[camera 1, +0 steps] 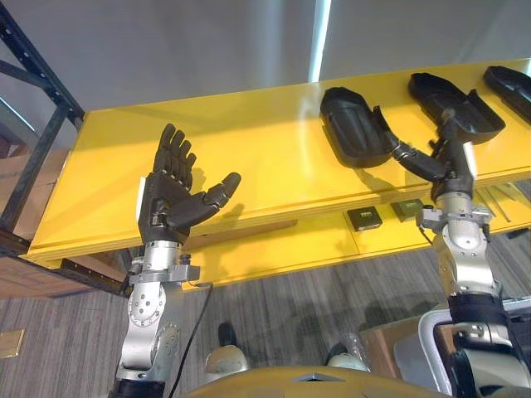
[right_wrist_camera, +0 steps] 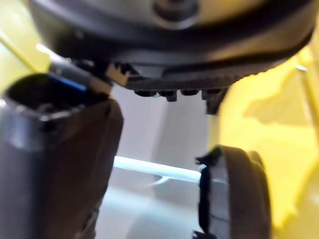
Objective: Walk over and take three plastic housings, then place them on the shelf
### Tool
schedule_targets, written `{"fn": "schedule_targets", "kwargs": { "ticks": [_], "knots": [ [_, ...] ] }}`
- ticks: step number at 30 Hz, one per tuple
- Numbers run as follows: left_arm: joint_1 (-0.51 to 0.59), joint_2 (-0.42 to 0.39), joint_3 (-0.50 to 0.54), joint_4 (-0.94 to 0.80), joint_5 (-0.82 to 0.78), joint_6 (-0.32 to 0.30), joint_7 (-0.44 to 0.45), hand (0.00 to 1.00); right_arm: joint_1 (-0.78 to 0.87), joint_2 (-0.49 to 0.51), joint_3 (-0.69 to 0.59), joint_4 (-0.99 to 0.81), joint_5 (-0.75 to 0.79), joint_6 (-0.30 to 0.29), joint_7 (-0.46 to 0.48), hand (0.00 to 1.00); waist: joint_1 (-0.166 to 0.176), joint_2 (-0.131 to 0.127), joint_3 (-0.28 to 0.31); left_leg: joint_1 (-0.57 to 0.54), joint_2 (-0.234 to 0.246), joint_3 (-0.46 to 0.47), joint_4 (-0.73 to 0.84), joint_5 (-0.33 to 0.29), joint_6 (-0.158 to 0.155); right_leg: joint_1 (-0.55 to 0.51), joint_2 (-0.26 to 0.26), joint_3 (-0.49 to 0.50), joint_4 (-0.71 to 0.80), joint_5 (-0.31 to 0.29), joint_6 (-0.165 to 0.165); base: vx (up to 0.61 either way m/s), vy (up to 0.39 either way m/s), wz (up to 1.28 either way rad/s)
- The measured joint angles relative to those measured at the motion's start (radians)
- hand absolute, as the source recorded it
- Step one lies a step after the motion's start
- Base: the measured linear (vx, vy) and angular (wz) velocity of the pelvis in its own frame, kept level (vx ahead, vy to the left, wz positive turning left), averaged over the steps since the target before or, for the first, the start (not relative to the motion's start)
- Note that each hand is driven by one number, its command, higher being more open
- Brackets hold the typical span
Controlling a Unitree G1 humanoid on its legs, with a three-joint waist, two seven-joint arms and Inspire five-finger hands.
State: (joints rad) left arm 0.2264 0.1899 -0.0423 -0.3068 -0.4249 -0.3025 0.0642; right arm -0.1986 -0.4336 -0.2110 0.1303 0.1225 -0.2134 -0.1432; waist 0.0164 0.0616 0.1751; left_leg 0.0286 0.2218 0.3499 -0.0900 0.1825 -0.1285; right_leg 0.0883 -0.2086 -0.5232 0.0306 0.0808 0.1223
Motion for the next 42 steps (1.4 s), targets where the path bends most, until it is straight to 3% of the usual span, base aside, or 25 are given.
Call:
{"fn": "schedule_targets", "kwargs": {
  "ticks": [5,13,19,22,26,29,31,32,33,34,35,37,42],
  "knots": [
    [0.017,-0.001,-0.001,-0.025,0.0,-0.009,-0.001,1.0,0.13,0.087,-0.05,-0.264,0.003,-0.057,-0.031,1.0,-0.037,-0.001,-0.001,0.024,0.001,0.052,0.0,-0.024,-0.004,-0.001,0.002,0.037,-0.019,0.003,0.006,0.02,0.016,-0.24],
    [-0.013,0.0,-0.002,-0.074,-0.008,-0.023,-0.002,1.0,0.324,0.173,-0.052,-0.305,0.089,-0.054,0.086,1.0,-0.074,-0.006,-0.023,0.05,0.002,0.114,0.0,-0.036,-0.013,-0.019,0.002,0.091,-0.02,0.006,0.008,0.05,0.016,-0.19],
    [-0.026,-0.001,-0.022,-0.077,-0.046,-0.025,-0.021,1.0,0.385,0.178,-0.052,-0.398,0.088,-0.053,0.017,1.0,-0.078,-0.01,-0.049,0.055,0.002,0.154,0.001,-0.042,-0.018,-0.045,0.003,0.13,-0.018,0.009,0.008,0.03,0.012,-0.21],
    [-0.019,0.0,-0.04,-0.077,-0.059,-0.025,-0.048,1.0,0.428,0.225,-0.053,-0.444,0.092,-0.053,-0.032,1.0,-0.083,-0.017,-0.052,0.087,0.006,0.215,0.001,-0.053,-0.028,-0.059,0.012,0.188,-0.017,0.014,0.005,0.02,0.014,-0.52],
    [0.01,0.009,-0.066,-0.115,-0.083,-0.045,-0.065,1.0,0.555,0.295,-0.067,-0.451,0.123,-0.053,-0.062,1.0,-0.135,-0.02,-0.058,0.105,0.017,0.308,0.004,-0.069,-0.041,-0.116,0.038,0.287,-0.027,0.027,0.002,0.01,-0.005,-0.71],
    [0.01,0.01,-0.069,-0.118,-0.081,-0.08,-0.027,1.0,0.598,0.3,-0.09,-0.451,0.14,-0.054,-0.069,1.0,-0.155,-0.019,-0.06,0.114,0.019,0.382,0.015,-0.097,-0.051,-0.175,0.067,0.39,-0.049,0.055,-0.003,0.0,-0.015,-1.08],
    [0.009,0.014,-0.067,-0.117,-0.058,-0.093,0.043,1.0,0.604,0.293,-0.106,-0.451,0.158,-0.064,-0.059,1.0,-0.156,-0.023,-0.057,0.099,0.019,0.335,0.094,-0.177,-0.052,-0.204,0.083,0.467,-0.052,0.066,-0.018,-0.02,-0.027,-1.3],
    [0.01,0.017,-0.052,-0.117,-0.012,-0.093,0.111,1.0,0.607,0.274,-0.119,-0.45,0.183,-0.077,-0.046,1.0,-0.149,-0.017,-0.053,0.072,0.001,0.187,0.191,-0.281,-0.035,-0.211,0.105,0.536,-0.053,0.069,-0.026,-0.02,-0.022,-1.34],
    [0.01,0.017,-0.041,-0.117,0.007,-0.093,0.132,1.0,0.608,0.266,-0.127,-0.45,0.193,-0.083,-0.037,1.0,-0.144,-0.011,-0.051,0.063,-0.011,0.116,0.226,-0.327,-0.023,-0.21,0.115,0.562,-0.052,0.07,-0.029,-0.02,0.019,-1.96],
    [0.01,0.018,0.009,-0.118,0.034,-0.094,0.164,1.0,0.608,0.238,-0.144,-0.45,0.222,-0.101,-0.017,1.0,-0.125,0.012,-0.057,0.051,-0.038,-0.035,0.31,-0.412,0.01,-0.209,0.149,0.636,-0.052,0.074,-0.035,0.01,0.06,-1.58],
    [0.007,0.018,0.05,-0.127,0.038,-0.094,0.167,1.0,0.605,0.222,-0.149,-0.449,0.241,-0.115,-0.008,1.0,-0.125,0.026,-0.056,0.05,-0.04,-0.104,0.34,-0.437,0.017,-0.209,0.163,0.663,-0.05,0.076,-0.033,0.03,0.082,-1.41],
    [-0.003,0.019,0.089,-0.145,0.039,-0.106,0.164,1.0,0.596,0.216,-0.14,-0.439,0.248,-0.127,-0.006,1.0,-0.126,0.037,-0.054,0.049,-0.043,-0.124,0.366,-0.465,0.02,-0.21,0.168,0.684,-0.051,0.081,-0.026,0.04,0.085,-0.43],
    [-0.038,0.04,0.065,-0.165,0.083,-0.133,0.175,1.0,0.59,0.233,-0.058,-0.297,0.237,-0.119,-0.013,1.0,-0.097,0.019,-0.035,0.038,-0.055,-0.138,0.417,-0.503,0.029,-0.226,0.154,0.687,0.012,0.062,-0.009,-0.03,0.083,0.05]
  ]
}}
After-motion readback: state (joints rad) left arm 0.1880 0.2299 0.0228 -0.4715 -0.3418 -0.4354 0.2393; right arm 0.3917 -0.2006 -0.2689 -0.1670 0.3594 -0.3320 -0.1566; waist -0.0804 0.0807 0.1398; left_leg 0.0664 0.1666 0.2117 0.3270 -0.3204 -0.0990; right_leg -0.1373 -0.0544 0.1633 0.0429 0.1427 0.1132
